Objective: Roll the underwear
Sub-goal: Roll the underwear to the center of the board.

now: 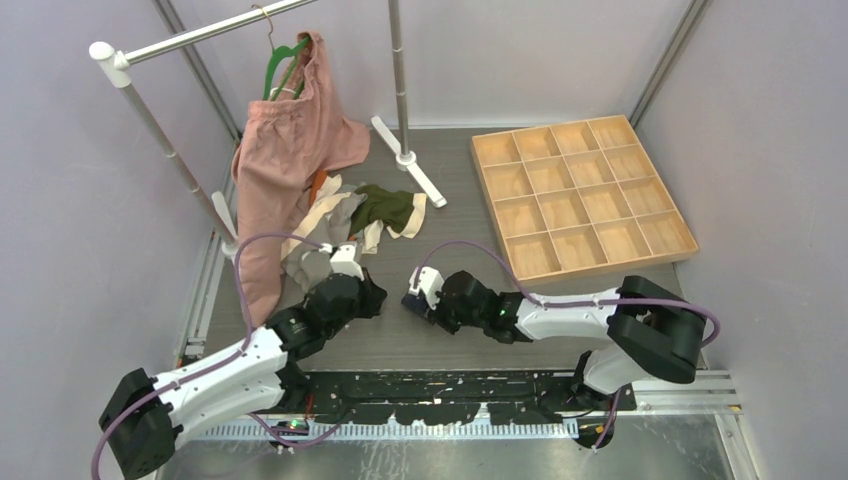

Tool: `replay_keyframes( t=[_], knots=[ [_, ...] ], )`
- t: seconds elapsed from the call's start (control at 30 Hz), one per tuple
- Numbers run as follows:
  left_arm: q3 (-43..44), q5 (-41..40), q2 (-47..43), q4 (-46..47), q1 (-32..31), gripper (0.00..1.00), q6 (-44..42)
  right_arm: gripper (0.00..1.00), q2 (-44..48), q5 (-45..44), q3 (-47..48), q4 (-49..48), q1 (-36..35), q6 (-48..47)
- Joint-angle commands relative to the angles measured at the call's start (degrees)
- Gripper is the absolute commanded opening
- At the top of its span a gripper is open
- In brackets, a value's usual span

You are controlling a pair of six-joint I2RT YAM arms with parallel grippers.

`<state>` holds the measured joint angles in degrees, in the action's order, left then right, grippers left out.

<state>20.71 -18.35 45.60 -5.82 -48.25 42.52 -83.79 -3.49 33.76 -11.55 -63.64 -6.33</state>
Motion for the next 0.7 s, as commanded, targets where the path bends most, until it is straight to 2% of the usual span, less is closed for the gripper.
replay_keyframes(
  t=[0.0,0.17,0.4,0.57,0.67],
  knots=[
    [-1.5,7.0,1.2,3.8,0.3,0.01,-3.0,0.01,0.9,15.7,0.3,0.8,2.9,10.1],
    [-1.3,13.4,4.4,8.7,0.2,0.01,-4.7,0.01,-0.6,27.0,-0.6,-4.1,6.7,19.6],
    [-1.3,17.1,3.2,9.9,0.2,0.01,-6.7,0.02,-7.6,40.6,0.6,-8.5,13.2,32.3],
    [-2.1,20.1,3.0,10.5,0.1,0.01,-6.9,0.01,-11.7,47.2,0.3,-16.4,17.3,40.9],
    [-2.2,20.9,3.9,10.8,0.1,0.01,-7.1,0.01,-12.4,48.8,0.7,-17.3,19.4,44.2]
  ],
)
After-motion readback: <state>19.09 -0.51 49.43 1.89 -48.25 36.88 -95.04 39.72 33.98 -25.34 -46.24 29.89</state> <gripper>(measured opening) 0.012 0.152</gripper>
